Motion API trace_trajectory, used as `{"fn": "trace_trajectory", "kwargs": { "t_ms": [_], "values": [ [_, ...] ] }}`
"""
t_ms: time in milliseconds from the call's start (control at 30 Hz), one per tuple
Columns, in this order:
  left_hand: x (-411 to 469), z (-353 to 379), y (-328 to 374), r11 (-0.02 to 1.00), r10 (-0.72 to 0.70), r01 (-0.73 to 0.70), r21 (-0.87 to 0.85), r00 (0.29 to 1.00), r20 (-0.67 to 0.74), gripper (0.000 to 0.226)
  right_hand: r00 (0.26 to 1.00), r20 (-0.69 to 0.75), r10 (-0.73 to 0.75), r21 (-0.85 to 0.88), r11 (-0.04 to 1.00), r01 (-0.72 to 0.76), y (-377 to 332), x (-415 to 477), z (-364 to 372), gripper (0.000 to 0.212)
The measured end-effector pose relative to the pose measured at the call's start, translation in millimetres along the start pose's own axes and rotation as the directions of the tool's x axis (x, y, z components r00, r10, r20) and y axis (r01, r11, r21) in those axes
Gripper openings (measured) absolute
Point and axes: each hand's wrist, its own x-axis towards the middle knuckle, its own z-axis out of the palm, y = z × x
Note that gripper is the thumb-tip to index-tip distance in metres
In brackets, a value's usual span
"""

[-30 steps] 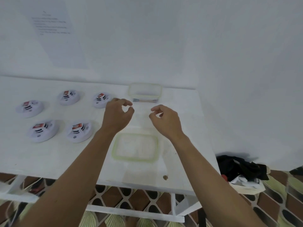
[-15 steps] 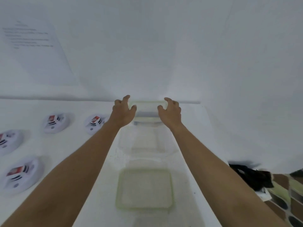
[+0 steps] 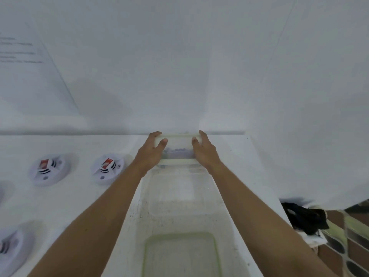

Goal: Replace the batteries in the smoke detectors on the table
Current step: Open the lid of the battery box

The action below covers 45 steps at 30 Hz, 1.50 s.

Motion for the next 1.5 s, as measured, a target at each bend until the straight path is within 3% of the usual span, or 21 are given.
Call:
{"fn": "trace_trajectory", "kwargs": {
  "t_ms": [100,233,333,400,533,667,800,867,1100,1233,1500],
  "values": [
    [2,0,0,1.0,-0.001,0.001,-0.03,1.0,-0.019,0.036,1.0,-0.004,-0.013,-0.003,1.0,0.013,0,1,0,0.056],
    [1,-3,5,0.986,0.088,-0.072,0.148,0.991,-0.104,0.044,1.0,-0.007,-0.012,0.001,1.0,0.012,1,2,0,0.055],
    [6,-7,9,0.953,0.086,-0.066,0.296,0.995,-0.054,0.055,1.0,0.007,-0.012,-0.004,1.0,0.012,1,4,-2,0.055],
    [12,-12,12,0.91,0.147,-0.138,0.391,0.989,0.006,0.061,0.999,0.036,-0.022,-0.011,1.0,0.022,1,5,-5,0.056],
    [14,-10,22,0.882,0.244,-0.283,0.376,0.958,0.15,0.061,0.997,0.028,-0.071,-0.033,0.997,0.072,-2,7,-12,0.057],
    [16,-6,23,0.881,0.221,-0.215,0.421,0.975,0.036,0.061,0.994,-0.107,0.001,0.11,0.994,0.011,0,7,-13,0.053],
    [6,3,24,0.876,0.123,-0.017,0.482,0.974,-0.189,0.076,0.998,-0.052,0.026,0.022,0.999,-0.025,-1,7,-7,0.062],
    [0,8,25,0.864,0.087,0.03,0.502,0.974,-0.207,0.084,0.999,0.007,0.04,-0.008,0.999,-0.04,-6,6,-2,0.067],
    [4,16,27,0.922,-0.032,0.064,0.382,0.995,-0.09,0.073,0.987,0.157,0.039,-0.031,0.999,-0.034,-17,3,5,0.059],
    [12,18,27,0.977,0.012,-0.011,0.211,1.0,-0.004,0.074,0.986,0.165,-0.018,-0.045,0.999,0.026,-18,1,4,0.055],
    [25,14,15,0.991,0.037,-0.039,0.125,0.999,0.02,0.07,0.985,0.17,-0.025,-0.059,0.998,0.035,-18,-1,2,0.054]
  ]
}}
